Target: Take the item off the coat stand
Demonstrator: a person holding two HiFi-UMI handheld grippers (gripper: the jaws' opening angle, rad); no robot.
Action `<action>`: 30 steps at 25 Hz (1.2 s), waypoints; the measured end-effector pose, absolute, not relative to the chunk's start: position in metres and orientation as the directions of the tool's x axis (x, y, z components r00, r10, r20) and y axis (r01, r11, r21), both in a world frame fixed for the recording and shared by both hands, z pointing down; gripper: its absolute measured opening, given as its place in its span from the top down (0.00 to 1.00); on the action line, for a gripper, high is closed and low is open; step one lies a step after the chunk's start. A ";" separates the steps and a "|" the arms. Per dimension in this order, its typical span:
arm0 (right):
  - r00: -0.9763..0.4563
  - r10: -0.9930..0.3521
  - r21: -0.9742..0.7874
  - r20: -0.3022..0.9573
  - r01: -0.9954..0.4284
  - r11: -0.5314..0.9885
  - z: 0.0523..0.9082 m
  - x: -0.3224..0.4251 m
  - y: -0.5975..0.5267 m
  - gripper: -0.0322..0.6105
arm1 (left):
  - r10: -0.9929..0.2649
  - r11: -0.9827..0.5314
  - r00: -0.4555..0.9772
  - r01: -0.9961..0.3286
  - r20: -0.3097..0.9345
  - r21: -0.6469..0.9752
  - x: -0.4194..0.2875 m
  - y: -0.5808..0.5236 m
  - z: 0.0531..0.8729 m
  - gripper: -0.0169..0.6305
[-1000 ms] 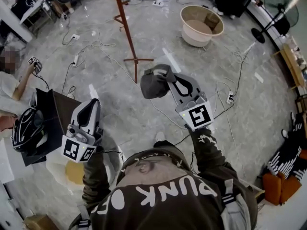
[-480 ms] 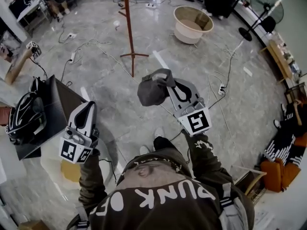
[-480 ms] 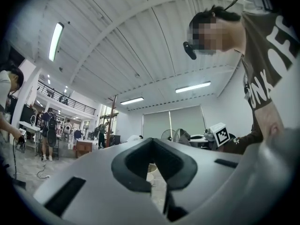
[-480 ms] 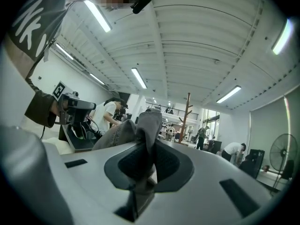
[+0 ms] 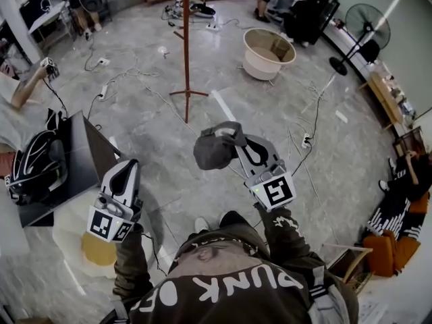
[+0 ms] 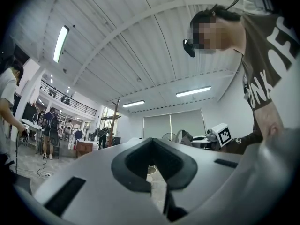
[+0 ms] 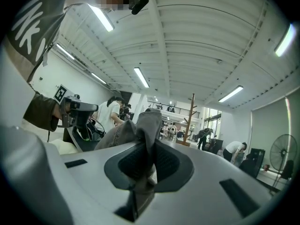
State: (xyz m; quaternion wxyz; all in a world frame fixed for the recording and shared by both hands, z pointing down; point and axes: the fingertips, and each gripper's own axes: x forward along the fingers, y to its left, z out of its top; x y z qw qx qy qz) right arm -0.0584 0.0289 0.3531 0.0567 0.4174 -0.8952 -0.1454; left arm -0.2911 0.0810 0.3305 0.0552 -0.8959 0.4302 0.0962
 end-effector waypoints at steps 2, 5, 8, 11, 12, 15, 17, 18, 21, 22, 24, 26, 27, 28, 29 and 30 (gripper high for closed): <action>-0.650 -0.760 0.305 -0.005 -0.725 0.618 0.352 -0.059 0.030 0.89 | -0.759 -0.626 0.611 -0.780 -0.224 -0.005 -0.289 0.079 0.329 0.97; -0.657 -0.753 0.282 0.013 -0.720 0.634 0.353 -0.059 0.029 0.89 | -0.758 -0.627 0.609 -0.779 -0.234 0.005 -0.287 0.076 0.331 0.97; -0.669 -0.742 0.266 0.035 -0.710 0.652 0.358 -0.059 0.028 0.89 | -0.760 -0.622 0.601 -0.783 -0.248 0.008 -0.285 0.076 0.329 0.97; -0.689 -0.722 0.271 0.061 -0.685 0.677 0.361 -0.059 0.030 0.89 | -0.772 -0.607 0.586 -0.794 -0.247 0.011 -0.285 0.079 0.328 0.97; -0.695 -0.716 0.269 0.060 -0.680 0.682 0.361 -0.059 0.030 0.89 | -0.776 -0.602 0.582 -0.799 -0.243 0.011 -0.285 0.079 0.328 0.97; -0.710 -0.702 0.260 0.059 -0.668 0.697 0.363 -0.058 0.029 0.89 | -0.788 -0.587 0.571 -0.810 -0.232 0.002 -0.284 0.079 0.327 0.97; -0.717 -0.696 0.253 0.050 -0.665 0.703 0.365 -0.057 0.027 0.90 | -0.792 -0.579 0.564 -0.816 -0.233 -0.006 -0.283 0.077 0.325 0.97; -0.718 -0.695 0.250 0.041 -0.666 0.703 0.366 -0.057 0.025 0.90 | -0.794 -0.575 0.561 -0.818 -0.233 -0.010 -0.282 0.075 0.324 0.97; -0.714 -0.700 0.233 0.000 -0.680 0.695 0.364 -0.055 0.020 0.90 | -0.794 -0.573 0.562 -0.819 -0.233 -0.024 -0.276 0.071 0.323 0.97; -0.713 -0.701 0.229 -0.008 -0.684 0.693 0.364 -0.054 0.019 0.90 | -0.792 -0.575 0.565 -0.818 -0.233 -0.028 -0.274 0.069 0.323 0.97; -0.712 -0.702 0.224 -0.014 -0.687 0.692 0.365 -0.051 0.018 0.90 | -0.786 -0.580 0.571 -0.814 -0.237 -0.035 -0.268 0.067 0.320 0.97; -0.712 -0.702 0.224 -0.019 -0.687 0.691 0.365 -0.047 0.016 0.90 | -0.782 -0.584 0.576 -0.811 -0.238 -0.041 -0.262 0.065 0.318 0.97; -0.712 -0.702 0.223 -0.023 -0.688 0.691 0.366 -0.047 0.015 0.90 | -0.781 -0.585 0.578 -0.810 -0.236 -0.044 -0.260 0.065 0.319 0.97; -0.712 -0.702 0.222 -0.028 -0.689 0.690 0.367 -0.047 0.015 0.90 | -0.781 -0.586 0.579 -0.809 -0.235 -0.047 -0.260 0.065 0.320 0.97; -0.712 -0.702 0.221 -0.033 -0.690 0.690 0.369 -0.049 0.016 0.90 | -0.780 -0.587 0.580 -0.808 -0.233 -0.049 -0.261 0.065 0.323 0.97; -0.712 -0.701 0.219 -0.036 -0.690 0.689 0.371 -0.051 0.016 0.90 | -0.780 -0.587 0.581 -0.808 -0.232 -0.051 -0.263 0.066 0.325 0.97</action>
